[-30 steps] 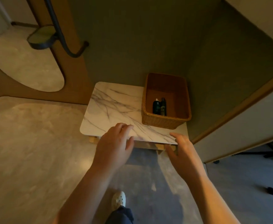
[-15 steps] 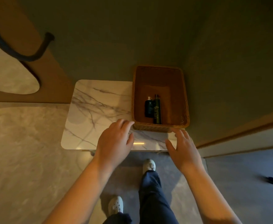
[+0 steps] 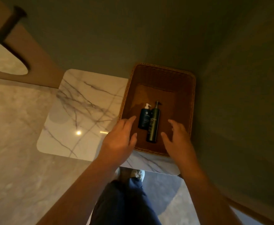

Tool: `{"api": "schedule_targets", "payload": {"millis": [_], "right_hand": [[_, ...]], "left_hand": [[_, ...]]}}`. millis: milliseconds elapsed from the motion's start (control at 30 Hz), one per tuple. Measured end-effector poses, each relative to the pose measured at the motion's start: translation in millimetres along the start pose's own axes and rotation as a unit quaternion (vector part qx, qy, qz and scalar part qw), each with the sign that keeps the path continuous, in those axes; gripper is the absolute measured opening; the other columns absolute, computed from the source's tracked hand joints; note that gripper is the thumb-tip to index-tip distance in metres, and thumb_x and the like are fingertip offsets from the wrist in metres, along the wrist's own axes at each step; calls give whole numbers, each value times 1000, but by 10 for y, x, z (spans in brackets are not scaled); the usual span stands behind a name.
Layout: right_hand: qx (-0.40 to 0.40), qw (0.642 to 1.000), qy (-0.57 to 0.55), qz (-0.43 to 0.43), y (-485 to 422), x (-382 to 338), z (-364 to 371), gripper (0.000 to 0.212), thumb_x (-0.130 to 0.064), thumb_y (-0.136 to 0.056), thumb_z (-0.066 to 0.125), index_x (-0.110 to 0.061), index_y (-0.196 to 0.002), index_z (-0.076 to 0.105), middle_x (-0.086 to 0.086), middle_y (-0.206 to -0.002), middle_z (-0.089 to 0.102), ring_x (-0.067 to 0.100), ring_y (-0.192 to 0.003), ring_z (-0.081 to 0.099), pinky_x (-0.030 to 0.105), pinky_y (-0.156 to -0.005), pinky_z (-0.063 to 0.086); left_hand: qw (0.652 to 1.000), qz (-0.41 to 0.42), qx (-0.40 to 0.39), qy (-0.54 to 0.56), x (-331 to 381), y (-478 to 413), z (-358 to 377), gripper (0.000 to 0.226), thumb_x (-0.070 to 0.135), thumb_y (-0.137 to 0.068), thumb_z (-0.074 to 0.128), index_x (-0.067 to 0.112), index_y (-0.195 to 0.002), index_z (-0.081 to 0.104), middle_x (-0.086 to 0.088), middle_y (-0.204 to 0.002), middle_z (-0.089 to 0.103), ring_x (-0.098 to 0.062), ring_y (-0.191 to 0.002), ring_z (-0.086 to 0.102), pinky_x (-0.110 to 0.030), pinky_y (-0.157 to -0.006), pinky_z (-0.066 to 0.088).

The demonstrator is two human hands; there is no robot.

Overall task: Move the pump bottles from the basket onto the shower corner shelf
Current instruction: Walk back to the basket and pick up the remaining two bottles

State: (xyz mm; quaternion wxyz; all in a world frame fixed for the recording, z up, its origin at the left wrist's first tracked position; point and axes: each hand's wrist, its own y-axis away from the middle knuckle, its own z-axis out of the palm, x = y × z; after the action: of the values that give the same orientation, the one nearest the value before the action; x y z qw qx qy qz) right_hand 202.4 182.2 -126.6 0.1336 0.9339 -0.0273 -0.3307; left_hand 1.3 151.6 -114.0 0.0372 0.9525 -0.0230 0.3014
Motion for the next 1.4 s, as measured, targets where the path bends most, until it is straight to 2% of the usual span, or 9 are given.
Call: {"api": "schedule_targets", "payload": {"millis": [233,433,633,767,967,1033,1133,1233,1400], "right_hand": [[-25,999,9,20,-592,486,461,52,-27,-90,58,-22,-138,39,5,-134,45,19,-119,46,24,-87,35],[-45,997,6,54,-1025,831,908,51,-25,-90,57,-26,-138,39,6,-132,45,23,-119,47,31,-89,41],[-58,994,1,97,-1367,1145,1314,59,-24,-90,57,-27,-143,32,7,-140,36,24,-124,42,36,-97,41],[-68,988,-32,134,-1537,1324,1528,62,-25,-91,56,-26,-146,27,7,-144,31,23,-126,40,39,-101,42],[-54,984,-88,144,-1678,1493,1818,75,-24,-88,60,-32,-148,15,6,-143,33,21,-122,43,32,-90,44],[-44,982,-110,149,-1719,1518,1875,80,-23,-86,63,-32,-148,12,6,-141,37,21,-121,46,37,-93,47],[-34,977,-144,157,-1775,1560,1922,85,-23,-85,65,-32,-149,10,6,-139,42,20,-121,47,44,-95,48],[-40,973,-149,171,-1788,1610,1949,89,-28,-85,65,-36,-149,3,6,-139,38,15,-118,46,34,-89,46],[-61,975,-125,175,-1804,1643,1966,91,-31,-87,61,-37,-148,-5,7,-140,35,10,-107,44,28,-79,40]], "left_hand": [[998,-43,-36,33,-372,-586,760,58,25,-89,54,24,-141,29,-2,-128,45,-17,-109,49,-25,-77,40],[989,-99,-74,77,-651,-936,1384,60,25,-89,54,22,-143,28,-6,-135,39,-22,-119,44,-28,-85,38],[989,-87,-109,45,-874,-1161,1853,62,28,-88,53,22,-144,26,-7,-134,38,-23,-115,45,-34,-83,48],[985,-102,-129,52,-1001,-1383,2179,64,25,-90,53,25,-146,20,-7,-135,37,-23,-120,42,-26,-87,37],[980,-126,-144,57,-1107,-1574,2544,69,21,-91,54,23,-148,16,-14,-141,30,-27,-117,43,-24,-82,34],[978,-137,-146,66,-1115,-1605,2617,74,20,-91,56,24,-149,10,-16,-141,26,-27,-112,45,-23,-81,36],[969,-162,-157,99,-1126,-1644,2702,82,21,-90,57,30,-148,-1,-15,-140,24,-13,-87,45,-15,-60,38],[964,-167,-164,124,-1151,-1664,2757,87,22,-90,58,33,-147,-7,-14,-142,22,-2,-76,38,-9,-51,29],[954,-174,-166,179,-1207,-1670,2713,82,22,-91,55,38,-146,-4,-12,-144,22,-5,-91,41,-10,-57,31]]}}
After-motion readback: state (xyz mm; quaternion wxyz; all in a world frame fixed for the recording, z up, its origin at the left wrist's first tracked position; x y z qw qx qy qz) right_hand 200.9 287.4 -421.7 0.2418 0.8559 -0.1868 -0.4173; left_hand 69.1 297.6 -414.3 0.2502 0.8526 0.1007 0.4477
